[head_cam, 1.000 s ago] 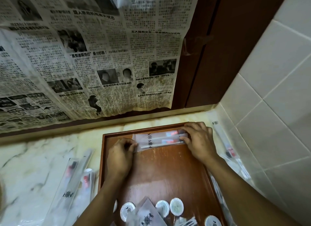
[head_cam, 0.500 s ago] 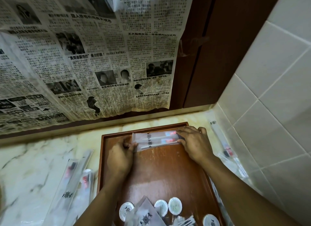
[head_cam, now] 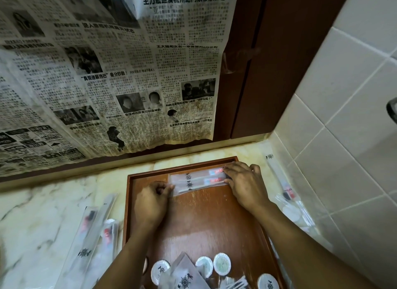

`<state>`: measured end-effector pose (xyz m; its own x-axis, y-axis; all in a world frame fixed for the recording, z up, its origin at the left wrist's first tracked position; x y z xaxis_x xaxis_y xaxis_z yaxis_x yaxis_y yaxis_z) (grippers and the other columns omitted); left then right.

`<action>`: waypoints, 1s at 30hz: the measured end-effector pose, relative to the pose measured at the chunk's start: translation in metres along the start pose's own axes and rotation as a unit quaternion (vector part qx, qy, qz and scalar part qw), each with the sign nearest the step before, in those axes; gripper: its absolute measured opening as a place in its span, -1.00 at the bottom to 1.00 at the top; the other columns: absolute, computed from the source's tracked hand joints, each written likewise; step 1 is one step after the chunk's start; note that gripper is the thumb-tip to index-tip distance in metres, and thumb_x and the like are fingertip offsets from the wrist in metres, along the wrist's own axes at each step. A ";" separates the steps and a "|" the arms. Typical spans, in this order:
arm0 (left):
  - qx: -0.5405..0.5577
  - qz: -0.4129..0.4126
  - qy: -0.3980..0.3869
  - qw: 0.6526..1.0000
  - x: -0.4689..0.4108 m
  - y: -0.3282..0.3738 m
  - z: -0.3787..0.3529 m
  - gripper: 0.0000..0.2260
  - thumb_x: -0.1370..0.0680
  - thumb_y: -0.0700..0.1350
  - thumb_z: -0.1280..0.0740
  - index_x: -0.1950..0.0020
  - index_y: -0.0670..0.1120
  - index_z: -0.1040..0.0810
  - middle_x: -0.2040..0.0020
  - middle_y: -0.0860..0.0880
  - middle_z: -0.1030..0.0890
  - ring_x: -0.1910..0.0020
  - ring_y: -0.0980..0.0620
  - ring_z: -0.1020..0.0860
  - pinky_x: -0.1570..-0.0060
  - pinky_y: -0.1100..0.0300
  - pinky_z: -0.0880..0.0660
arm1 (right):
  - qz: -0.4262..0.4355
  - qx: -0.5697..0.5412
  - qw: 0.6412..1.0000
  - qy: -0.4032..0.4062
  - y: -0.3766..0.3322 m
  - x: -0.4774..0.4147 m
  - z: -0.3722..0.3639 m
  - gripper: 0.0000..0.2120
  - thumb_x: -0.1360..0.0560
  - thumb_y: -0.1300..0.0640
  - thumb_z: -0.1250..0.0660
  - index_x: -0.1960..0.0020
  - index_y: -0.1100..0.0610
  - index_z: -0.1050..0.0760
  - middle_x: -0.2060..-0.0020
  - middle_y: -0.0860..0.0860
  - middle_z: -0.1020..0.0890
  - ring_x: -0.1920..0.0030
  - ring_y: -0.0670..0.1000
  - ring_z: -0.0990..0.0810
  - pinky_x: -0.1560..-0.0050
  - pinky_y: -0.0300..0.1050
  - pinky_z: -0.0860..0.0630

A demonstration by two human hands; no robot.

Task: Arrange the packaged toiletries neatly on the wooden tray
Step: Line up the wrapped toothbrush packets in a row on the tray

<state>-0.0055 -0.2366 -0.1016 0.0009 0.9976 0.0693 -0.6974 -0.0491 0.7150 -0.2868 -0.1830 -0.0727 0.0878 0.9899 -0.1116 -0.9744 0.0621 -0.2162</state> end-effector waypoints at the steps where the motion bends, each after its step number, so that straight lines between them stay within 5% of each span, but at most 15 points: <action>1: 0.002 -0.003 -0.003 1.000 0.000 0.000 0.001 -0.74 -0.54 0.22 -0.40 0.03 0.05 -0.69 0.22 0.17 -0.66 0.22 0.17 -0.63 0.27 0.19 -0.57 | -0.002 -0.007 1.000 0.011 0.000 0.001 0.000 -0.67 -0.57 0.09 -0.35 -0.33 0.02 -0.56 -0.31 -0.05 -0.60 -0.40 0.01 -0.44 -0.25 0.00 -0.27; 7: 0.047 -0.004 -0.010 0.999 0.010 0.008 0.013 -0.79 -0.55 0.08 -0.45 -0.10 0.01 -0.67 0.23 0.07 -0.66 0.24 0.16 -0.61 0.32 0.25 -0.45 | -0.152 0.007 0.978 0.143 0.026 0.020 0.022 -0.73 -0.50 0.19 -0.43 -0.20 0.14 -0.62 -0.12 0.08 -0.66 -0.17 0.14 -0.55 -0.11 0.08 -0.46; 12: 0.101 -0.004 -0.012 0.995 0.026 0.014 0.023 -0.79 -0.52 0.01 -0.50 -0.11 0.01 -0.64 0.16 0.04 -0.66 0.17 0.12 -0.61 0.25 0.32 -0.45 | -0.290 0.095 0.952 0.030 0.061 0.043 0.030 -0.80 -0.37 0.29 -0.48 0.02 0.25 -0.59 0.13 0.19 -0.63 0.06 0.23 -0.60 0.09 0.05 -0.53; 15: 0.121 0.012 -0.019 0.992 0.034 0.016 0.026 -0.81 -0.54 -0.07 -0.49 -0.13 -0.01 -0.62 0.10 0.02 -0.67 0.12 0.12 -0.61 0.25 0.40 -0.47 | -0.291 0.106 0.951 -0.011 0.065 0.057 0.028 -0.83 -0.30 0.39 -0.45 0.12 0.29 -0.56 0.23 0.21 -0.61 0.18 0.25 -0.60 0.20 0.03 -0.55; 19: 0.160 0.048 -0.036 0.985 0.039 0.015 0.027 -0.82 -0.55 -0.19 -0.47 -0.14 -0.06 -0.64 0.06 0.00 -0.70 0.08 0.05 -0.65 0.15 0.39 -0.53 | -0.322 0.072 0.944 -0.013 0.061 0.066 0.032 -0.76 -0.31 0.35 -0.46 0.04 0.29 -0.56 0.14 0.24 -0.60 0.09 0.27 -0.60 0.12 0.03 -0.54; 22: 0.176 0.064 -0.030 0.982 0.048 0.017 0.031 -0.81 -0.57 -0.22 -0.44 -0.14 0.00 -0.63 0.02 0.06 -0.71 0.04 0.13 -0.65 -0.07 0.13 -0.60 | -0.338 0.028 0.940 0.045 0.060 0.072 0.041 -0.75 -0.34 0.31 -0.45 -0.01 0.32 -0.62 0.13 0.28 -0.58 0.07 0.32 -0.57 0.06 0.09 -0.52; 24: 0.173 0.053 -0.014 0.983 0.059 0.024 0.034 -0.80 -0.57 -0.20 -0.44 -0.18 -0.02 -0.63 -0.04 0.08 -0.68 -0.03 0.17 -0.63 -0.10 0.16 -0.57 | -0.324 -0.033 0.940 0.107 0.057 0.078 0.049 -0.70 -0.37 0.31 -0.43 -0.10 0.31 -0.63 0.11 0.28 -0.59 0.04 0.32 -0.55 0.00 0.12 -0.52; 27: 0.209 0.047 -0.005 0.977 0.075 0.043 0.039 -0.80 -0.59 -0.19 -0.42 -0.20 -0.03 -0.64 -0.10 0.07 -0.67 -0.10 0.16 -0.61 -0.07 0.26 -0.54 | -0.257 -0.171 0.940 0.148 0.042 0.092 0.067 -0.70 -0.45 0.32 -0.37 -0.17 0.23 -0.62 0.02 0.18 -0.59 0.00 0.19 -0.56 -0.04 0.00 -0.53; 30: 0.255 0.029 -0.032 0.966 0.089 0.077 0.051 -0.81 -0.58 -0.08 -0.43 -0.19 0.04 -0.66 -0.08 0.10 -0.70 -0.08 0.15 -0.65 0.05 0.31 -0.56 | -0.184 -0.292 0.933 0.098 0.016 0.112 0.090 -0.73 -0.48 0.32 -0.36 -0.12 0.07 -0.61 0.06 -0.09 -0.65 0.08 -0.10 -0.61 0.09 -0.31 -0.51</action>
<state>-0.0225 -0.1538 -0.0053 0.0272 0.9882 0.1509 -0.2538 -0.1392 0.9572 -0.3115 -0.0598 -0.0010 0.4865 0.8691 -0.0893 -0.5973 0.2562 -0.7600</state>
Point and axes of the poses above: each hand's wrist, its own x-axis away from the middle knuckle, its own z-axis out of the back of the hand, y = z × x, the point moved 2 cm from there along -x, towards the middle knuckle
